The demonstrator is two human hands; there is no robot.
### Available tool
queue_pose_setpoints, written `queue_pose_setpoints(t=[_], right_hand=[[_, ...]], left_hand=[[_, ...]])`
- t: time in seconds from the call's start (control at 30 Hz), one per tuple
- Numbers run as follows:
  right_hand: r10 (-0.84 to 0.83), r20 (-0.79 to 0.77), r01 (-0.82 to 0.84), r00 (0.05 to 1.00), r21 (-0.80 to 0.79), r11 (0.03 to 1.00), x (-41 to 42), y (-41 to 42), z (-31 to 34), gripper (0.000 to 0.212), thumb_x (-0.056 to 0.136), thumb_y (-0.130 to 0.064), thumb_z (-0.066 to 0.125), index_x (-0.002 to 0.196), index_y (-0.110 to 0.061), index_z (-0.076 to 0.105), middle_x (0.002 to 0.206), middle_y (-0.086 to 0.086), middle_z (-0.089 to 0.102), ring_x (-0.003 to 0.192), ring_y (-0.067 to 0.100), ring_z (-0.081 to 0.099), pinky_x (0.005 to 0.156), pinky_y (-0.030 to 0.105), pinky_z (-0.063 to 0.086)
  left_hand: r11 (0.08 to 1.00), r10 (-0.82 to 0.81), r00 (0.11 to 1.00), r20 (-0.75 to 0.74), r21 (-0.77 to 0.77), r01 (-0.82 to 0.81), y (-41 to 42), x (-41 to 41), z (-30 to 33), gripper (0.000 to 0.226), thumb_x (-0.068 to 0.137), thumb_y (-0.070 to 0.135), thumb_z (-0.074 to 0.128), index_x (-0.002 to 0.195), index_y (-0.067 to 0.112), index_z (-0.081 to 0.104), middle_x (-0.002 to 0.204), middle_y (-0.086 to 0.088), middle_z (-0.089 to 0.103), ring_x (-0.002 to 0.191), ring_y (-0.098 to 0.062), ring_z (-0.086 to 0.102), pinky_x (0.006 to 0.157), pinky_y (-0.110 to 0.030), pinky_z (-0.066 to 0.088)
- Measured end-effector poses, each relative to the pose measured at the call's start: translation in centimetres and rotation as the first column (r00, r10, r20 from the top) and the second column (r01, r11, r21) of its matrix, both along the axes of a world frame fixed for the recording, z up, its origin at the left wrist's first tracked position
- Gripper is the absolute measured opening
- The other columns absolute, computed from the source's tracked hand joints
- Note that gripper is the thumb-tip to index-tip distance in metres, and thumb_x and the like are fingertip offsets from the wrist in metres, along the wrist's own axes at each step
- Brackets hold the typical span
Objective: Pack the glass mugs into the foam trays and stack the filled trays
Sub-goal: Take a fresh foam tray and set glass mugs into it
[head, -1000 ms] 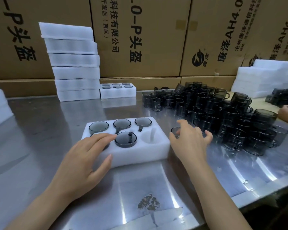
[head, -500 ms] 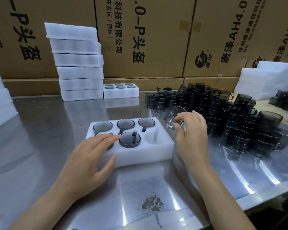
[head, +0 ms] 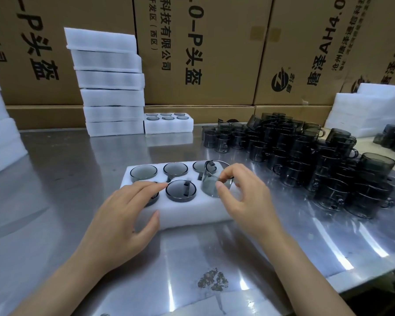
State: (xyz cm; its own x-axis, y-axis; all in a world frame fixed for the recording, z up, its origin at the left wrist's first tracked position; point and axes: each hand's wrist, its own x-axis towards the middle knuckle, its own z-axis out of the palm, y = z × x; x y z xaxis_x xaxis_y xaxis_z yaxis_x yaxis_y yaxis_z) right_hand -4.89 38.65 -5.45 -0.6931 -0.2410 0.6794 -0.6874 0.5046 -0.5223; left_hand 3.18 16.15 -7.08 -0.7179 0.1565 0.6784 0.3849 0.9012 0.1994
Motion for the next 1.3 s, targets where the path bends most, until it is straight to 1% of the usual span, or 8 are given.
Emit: queue_pose_setpoints(t=[0.1, 0.37, 0.63, 0.77, 0.87, 1.1, 1.23, 1.3], right_hand=[[-0.023, -0.077, 0.025, 0.997, 0.028, 0.999, 0.2, -0.1, 0.0, 0.006, 0.083, -0.027, 0.063, 0.082, -0.025, 0.058, 0.078, -0.016, 0.056, 0.085, 0.012, 0.049, 0.076, 0.019, 0.038], [-0.111, -0.101, 0.121, 0.989, 0.093, 0.988, 0.5, -1.0, 0.0, 0.015, 0.081, -0.037, 0.071, 0.083, -0.023, 0.065, 0.075, -0.013, 0.057, 0.079, 0.013, 0.044, 0.060, 0.031, 0.043], [-0.108, -0.066, 0.114, 0.992, 0.093, 0.989, 0.1, -1.3, -0.2, 0.018, 0.082, -0.039, 0.070, 0.087, -0.023, 0.070, 0.081, -0.011, 0.061, 0.081, 0.015, 0.047, 0.068, 0.029, 0.043], [-0.157, -0.148, 0.135, 0.976, -0.147, 0.980, -0.2, -0.6, 0.4, 0.020, 0.089, -0.033, 0.056, 0.102, -0.022, 0.068, 0.095, -0.013, 0.062, 0.093, 0.011, 0.049, 0.084, 0.021, 0.037], [-0.169, -0.047, 0.147, 0.985, -0.309, 0.940, -0.6, 0.3, 0.7, 0.034, 0.090, -0.023, 0.041, 0.117, -0.020, 0.062, 0.108, -0.015, 0.061, 0.109, 0.004, 0.045, 0.097, 0.022, 0.034], [-0.168, 0.077, 0.176, 0.983, -0.111, 0.978, -0.3, 0.0, 0.3, 0.046, 0.085, -0.033, 0.040, 0.127, -0.024, 0.057, 0.119, -0.014, 0.059, 0.119, 0.005, 0.046, 0.105, 0.029, 0.030], [-0.031, 0.197, 0.039, 0.980, -0.036, 0.999, -0.8, 0.0, -0.3, 0.047, 0.094, -0.026, 0.034, 0.139, -0.022, 0.046, 0.134, -0.016, 0.047, 0.127, -0.004, 0.036, 0.105, 0.010, 0.021], [0.063, 0.329, -0.050, 0.942, -0.050, 0.998, -1.2, 0.0, -0.6, 0.045, 0.100, -0.020, 0.033, 0.144, -0.024, 0.037, 0.144, -0.015, 0.041, 0.129, -0.008, 0.031, 0.107, 0.010, 0.018]], left_hand=[[1.000, 0.000, 1.000, 0.008, 0.000, 0.000, 0.0, 0.0, 0.0, 0.045, 0.084, 0.033, 0.046, 0.126, 0.020, 0.058, 0.120, 0.011, 0.059, 0.105, -0.013, 0.056, 0.085, -0.030, 0.042], [1.000, 0.004, 1.000, 0.007, -0.013, -0.003, 0.3, 0.0, -0.1, 0.045, 0.084, 0.033, 0.046, 0.125, 0.019, 0.059, 0.121, 0.009, 0.060, 0.109, -0.014, 0.056, 0.089, -0.029, 0.042], [0.999, 0.002, 1.000, -0.008, -0.051, -0.002, 0.4, -0.1, 0.1, 0.044, 0.084, 0.031, 0.047, 0.125, 0.019, 0.059, 0.120, 0.009, 0.060, 0.110, -0.013, 0.055, 0.092, -0.023, 0.039], [0.991, -0.044, 0.999, -0.021, -0.130, 0.041, 1.0, -0.2, 0.5, 0.043, 0.083, 0.029, 0.051, 0.123, 0.016, 0.061, 0.119, 0.004, 0.061, 0.110, -0.014, 0.056, 0.092, -0.026, 0.040], [0.982, -0.075, 0.997, 0.004, -0.171, 0.075, 1.7, -0.4, 1.0, 0.045, 0.084, 0.031, 0.051, 0.124, 0.014, 0.061, 0.124, 0.005, 0.060, 0.112, -0.015, 0.056, 0.096, -0.028, 0.040], [0.988, -0.075, 0.988, 0.132, -0.123, 0.092, 4.8, -2.3, 2.6, 0.064, 0.086, 0.048, 0.040, 0.146, 0.026, 0.032, 0.152, 0.015, 0.028, 0.137, -0.002, 0.030, 0.115, -0.029, 0.016], [0.975, -0.054, 0.982, 0.181, -0.202, 0.091, 5.7, -3.5, 2.2, 0.070, 0.085, 0.056, 0.029, 0.148, 0.032, 0.012, 0.155, 0.019, 0.007, 0.143, 0.001, 0.007, 0.117, -0.028, 0.004], [0.973, -0.046, 0.982, 0.181, -0.213, 0.085, 5.9, -4.0, 1.8, 0.069, 0.084, 0.061, 0.021, 0.144, 0.039, -0.004, 0.151, 0.025, -0.007, 0.141, 0.005, -0.005, 0.116, -0.021, -0.005]])
